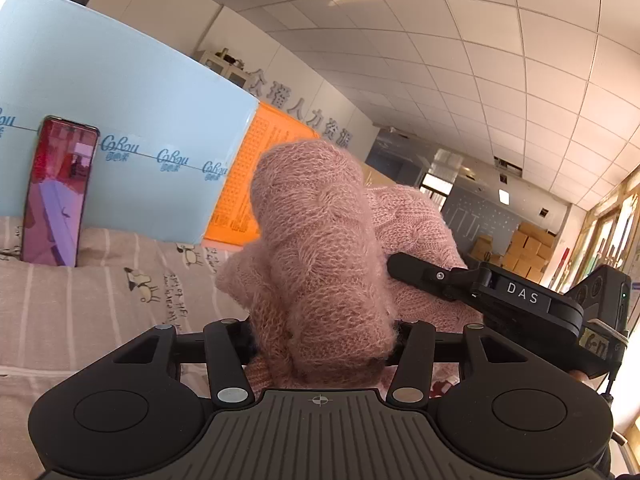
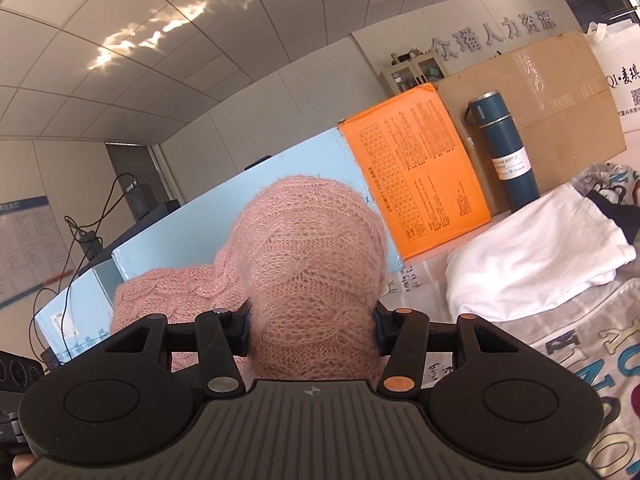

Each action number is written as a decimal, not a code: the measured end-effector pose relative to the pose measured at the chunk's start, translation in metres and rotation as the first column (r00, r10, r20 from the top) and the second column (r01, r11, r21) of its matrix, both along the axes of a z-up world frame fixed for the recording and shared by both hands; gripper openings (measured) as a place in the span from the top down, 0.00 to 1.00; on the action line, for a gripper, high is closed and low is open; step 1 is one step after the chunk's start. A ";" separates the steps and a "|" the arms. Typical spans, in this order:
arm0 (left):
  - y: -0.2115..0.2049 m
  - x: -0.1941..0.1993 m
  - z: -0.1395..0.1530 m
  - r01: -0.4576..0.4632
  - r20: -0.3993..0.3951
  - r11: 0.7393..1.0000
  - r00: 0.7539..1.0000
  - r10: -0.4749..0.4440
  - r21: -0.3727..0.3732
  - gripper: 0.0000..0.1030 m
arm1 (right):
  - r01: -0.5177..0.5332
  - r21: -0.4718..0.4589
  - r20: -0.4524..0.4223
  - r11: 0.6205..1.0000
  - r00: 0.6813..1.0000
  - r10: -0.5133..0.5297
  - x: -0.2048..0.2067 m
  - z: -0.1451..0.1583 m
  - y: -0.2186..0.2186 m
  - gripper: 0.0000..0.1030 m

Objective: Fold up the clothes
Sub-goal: 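Lift the folded pink sweater with both grippers and carry it toward the white shirt, then lower the folded sweater onto the white shirt and open both grippers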

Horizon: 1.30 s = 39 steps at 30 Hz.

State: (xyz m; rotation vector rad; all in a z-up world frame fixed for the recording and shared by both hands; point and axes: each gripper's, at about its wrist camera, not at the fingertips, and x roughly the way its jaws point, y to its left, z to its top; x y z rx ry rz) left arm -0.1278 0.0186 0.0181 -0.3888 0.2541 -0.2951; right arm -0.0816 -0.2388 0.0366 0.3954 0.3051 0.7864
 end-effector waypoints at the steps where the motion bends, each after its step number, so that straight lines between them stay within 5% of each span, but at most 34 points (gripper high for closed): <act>1: -0.006 0.011 0.002 0.007 0.004 1.000 1.000 -0.007 0.002 0.52 | 0.023 -0.001 0.016 1.000 1.000 -0.023 0.004 0.004 -0.007 0.53; 9: -0.050 0.093 0.031 0.028 0.112 1.000 0.993 -0.028 -0.003 0.52 | 0.191 0.041 0.157 0.981 0.968 -0.195 0.053 0.050 -0.042 0.53; 12: -0.062 0.123 0.038 0.005 0.129 1.000 0.992 -0.004 -0.012 0.52 | 0.212 0.025 0.132 0.977 0.968 -0.213 0.087 0.050 -0.041 0.52; 21: -0.087 0.199 0.012 -0.052 0.019 0.997 0.999 0.051 0.048 0.52 | 0.271 -0.027 0.057 0.962 0.961 -0.269 0.189 0.050 -0.038 0.51; 25: -0.092 0.236 -0.011 -0.061 -0.054 0.998 0.997 0.060 -0.011 0.52 | 0.314 -0.113 0.020 0.943 0.949 -0.314 0.225 0.023 -0.047 0.51; 32: -0.103 0.264 -0.035 -0.096 -0.133 0.995 0.987 0.091 -0.029 0.52 | 0.376 -0.100 -0.201 0.921 0.899 -0.389 0.276 -0.023 -0.078 0.50; 36: -0.101 0.260 -0.046 -0.111 -0.132 0.994 0.985 0.110 -0.001 0.49 | 0.400 -0.152 -0.302 0.904 0.852 -0.428 0.294 -0.050 -0.076 0.38; 39: -0.100 0.254 -0.046 -0.113 -0.110 0.994 0.988 0.113 0.000 0.39 | 0.418 -0.204 -0.290 0.885 0.838 -0.462 0.296 -0.056 -0.071 0.29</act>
